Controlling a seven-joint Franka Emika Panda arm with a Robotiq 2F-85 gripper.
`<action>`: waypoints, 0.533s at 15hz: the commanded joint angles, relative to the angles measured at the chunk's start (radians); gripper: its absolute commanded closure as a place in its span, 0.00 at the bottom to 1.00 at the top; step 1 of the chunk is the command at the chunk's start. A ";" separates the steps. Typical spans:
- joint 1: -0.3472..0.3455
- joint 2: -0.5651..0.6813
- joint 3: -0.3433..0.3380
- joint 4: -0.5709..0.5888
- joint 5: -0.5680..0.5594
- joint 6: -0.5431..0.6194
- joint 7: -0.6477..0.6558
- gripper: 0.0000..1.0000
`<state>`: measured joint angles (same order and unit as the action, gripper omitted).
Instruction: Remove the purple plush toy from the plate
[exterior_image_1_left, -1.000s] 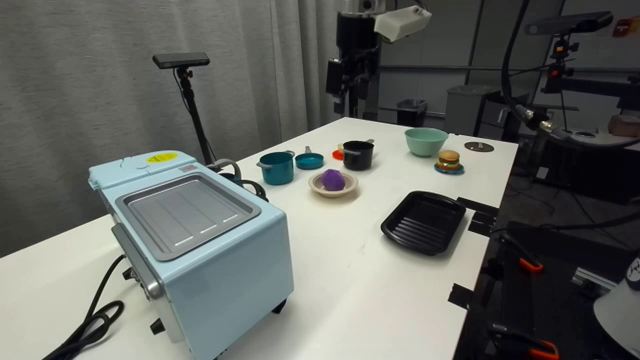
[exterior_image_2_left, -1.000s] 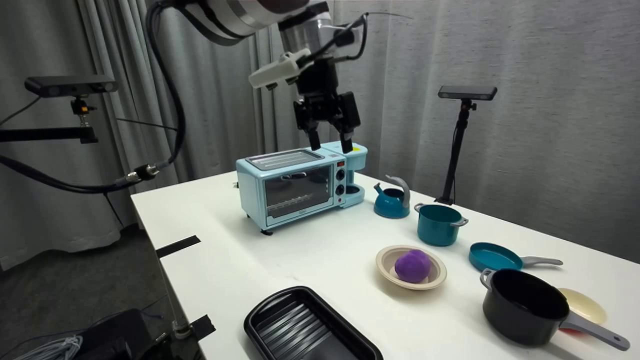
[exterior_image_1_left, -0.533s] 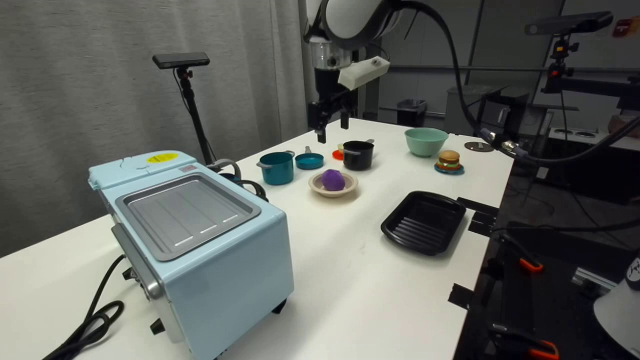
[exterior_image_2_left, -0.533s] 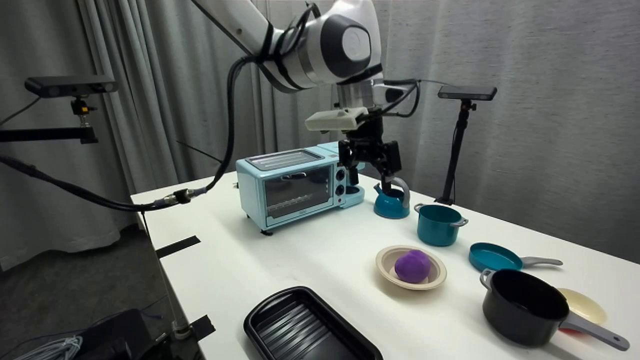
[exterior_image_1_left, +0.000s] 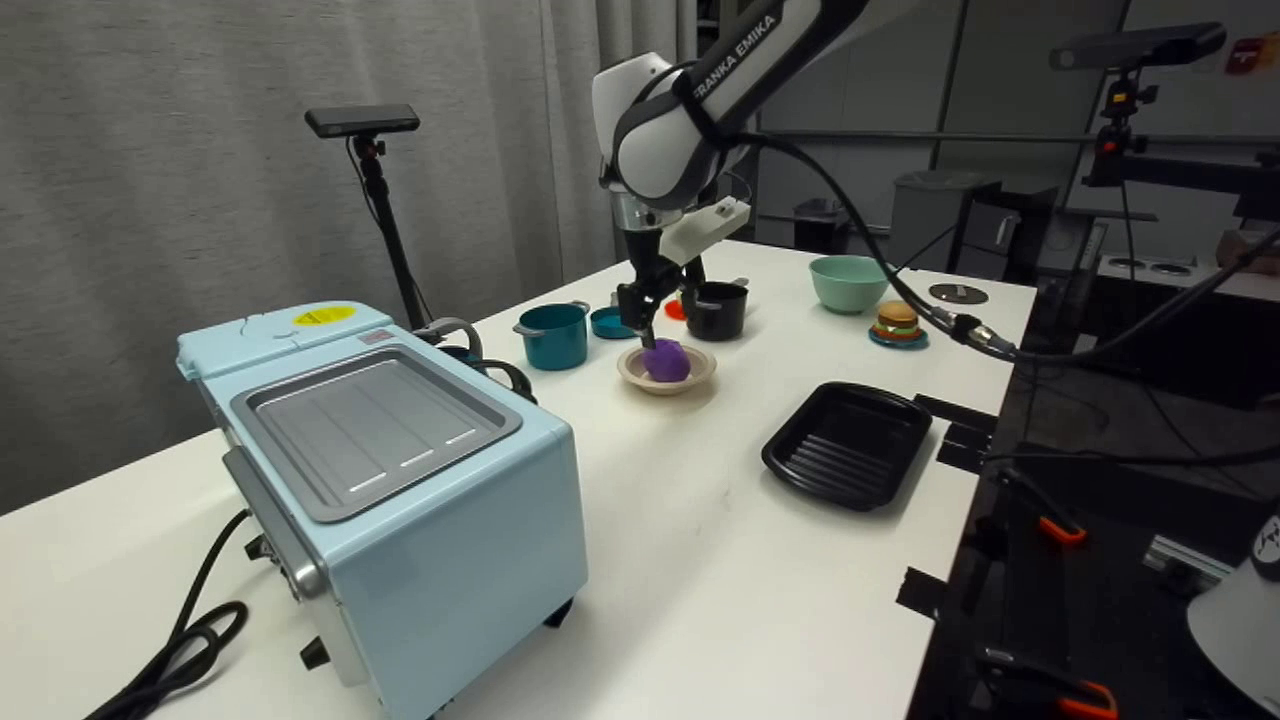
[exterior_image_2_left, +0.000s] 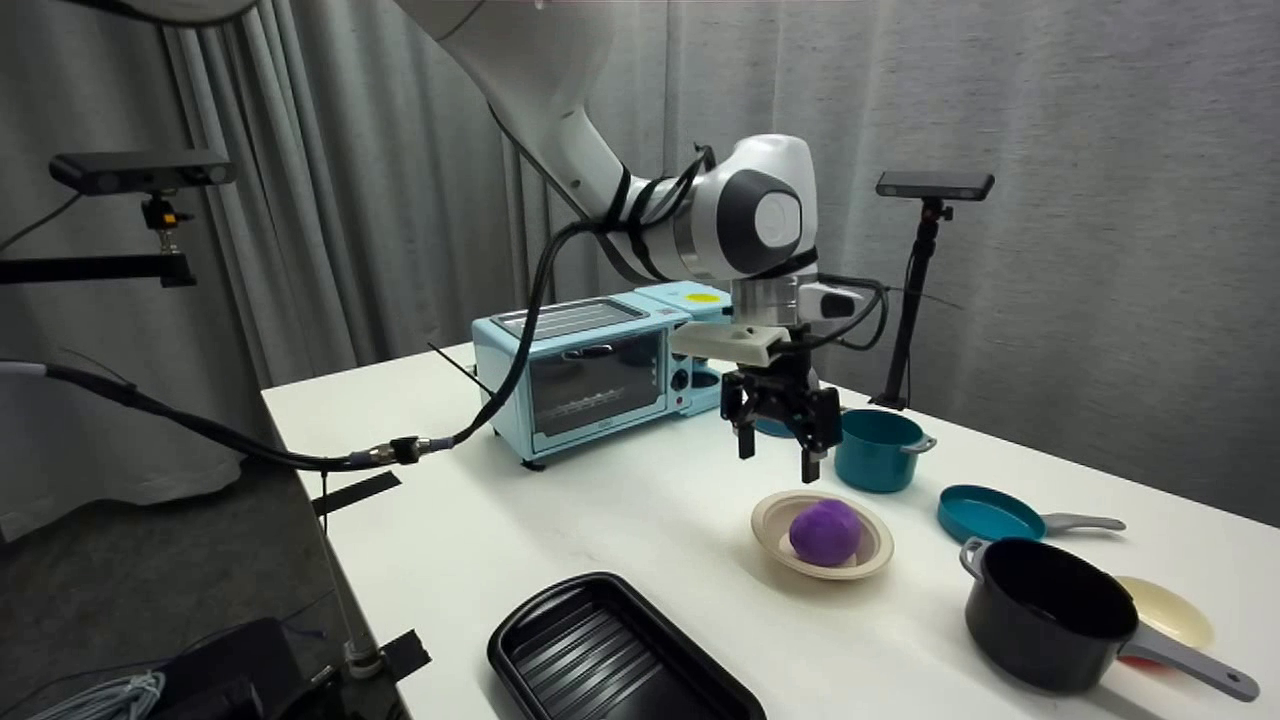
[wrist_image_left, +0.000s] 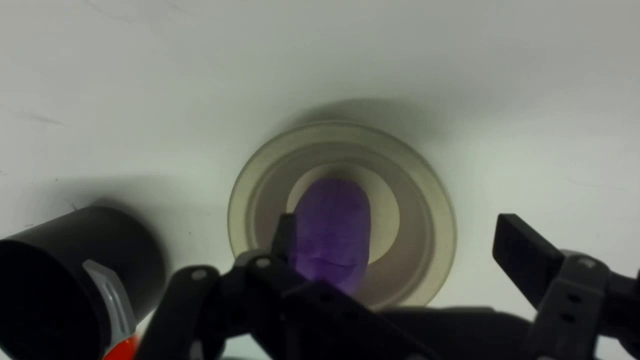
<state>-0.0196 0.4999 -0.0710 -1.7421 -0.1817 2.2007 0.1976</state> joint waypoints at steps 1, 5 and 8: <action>-0.010 0.101 -0.025 0.105 0.011 -0.013 -0.019 0.00; -0.014 0.175 -0.049 0.168 0.011 -0.015 -0.007 0.00; -0.017 0.215 -0.058 0.202 0.016 -0.025 -0.002 0.00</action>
<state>-0.0294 0.6595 -0.1218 -1.6135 -0.1814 2.2003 0.1989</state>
